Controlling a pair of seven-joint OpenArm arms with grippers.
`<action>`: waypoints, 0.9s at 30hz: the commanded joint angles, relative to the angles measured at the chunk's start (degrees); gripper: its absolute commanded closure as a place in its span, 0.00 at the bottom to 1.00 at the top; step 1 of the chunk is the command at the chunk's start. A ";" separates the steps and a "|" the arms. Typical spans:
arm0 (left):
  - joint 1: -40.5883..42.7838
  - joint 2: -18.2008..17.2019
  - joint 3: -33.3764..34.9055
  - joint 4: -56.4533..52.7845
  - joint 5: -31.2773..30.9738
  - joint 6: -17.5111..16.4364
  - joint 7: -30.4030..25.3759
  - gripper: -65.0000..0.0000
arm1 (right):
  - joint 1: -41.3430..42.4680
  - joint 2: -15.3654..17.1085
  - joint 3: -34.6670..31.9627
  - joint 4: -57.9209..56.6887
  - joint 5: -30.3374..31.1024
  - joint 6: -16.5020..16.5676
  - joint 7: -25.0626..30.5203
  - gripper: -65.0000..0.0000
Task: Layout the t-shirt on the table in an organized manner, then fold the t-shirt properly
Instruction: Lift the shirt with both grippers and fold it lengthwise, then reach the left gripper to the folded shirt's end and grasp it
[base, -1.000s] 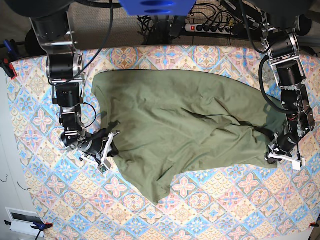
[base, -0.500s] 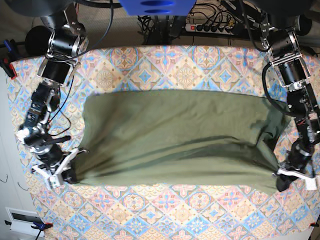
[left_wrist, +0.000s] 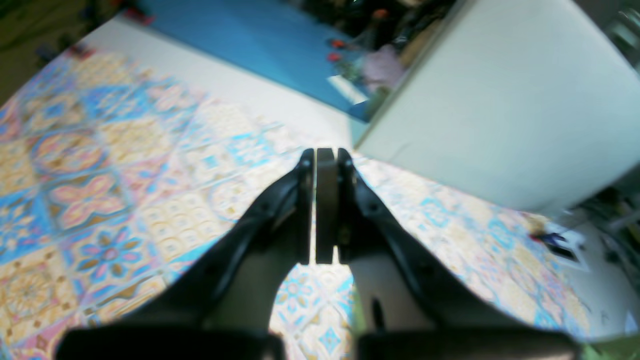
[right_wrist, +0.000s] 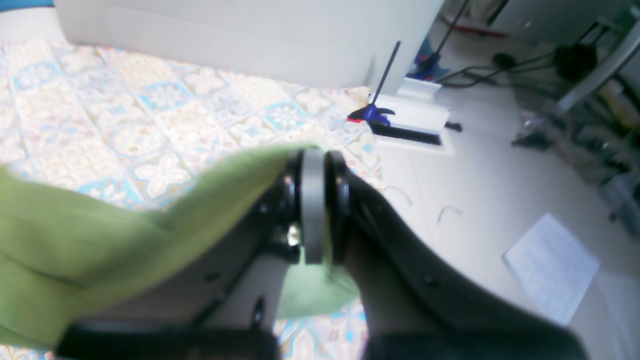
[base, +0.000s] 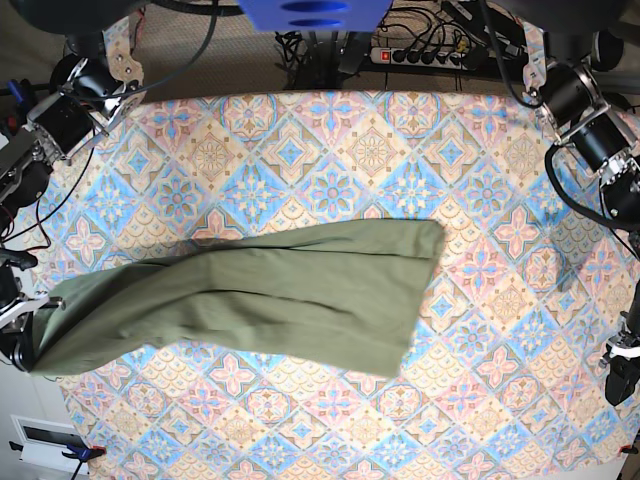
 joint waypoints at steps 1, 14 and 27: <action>-1.19 -1.11 -0.41 0.62 -0.36 -0.19 -1.03 1.00 | 1.31 1.15 -0.10 1.27 1.31 -0.05 1.75 0.99; 9.80 3.46 6.45 4.40 -0.18 -0.19 0.99 0.96 | -1.06 1.33 -0.19 7.86 7.38 -0.05 0.78 0.98; -4.00 17.00 28.51 -28.75 9.40 -0.19 -14.75 0.50 | -1.33 1.24 -0.28 7.69 7.55 -0.05 0.96 0.99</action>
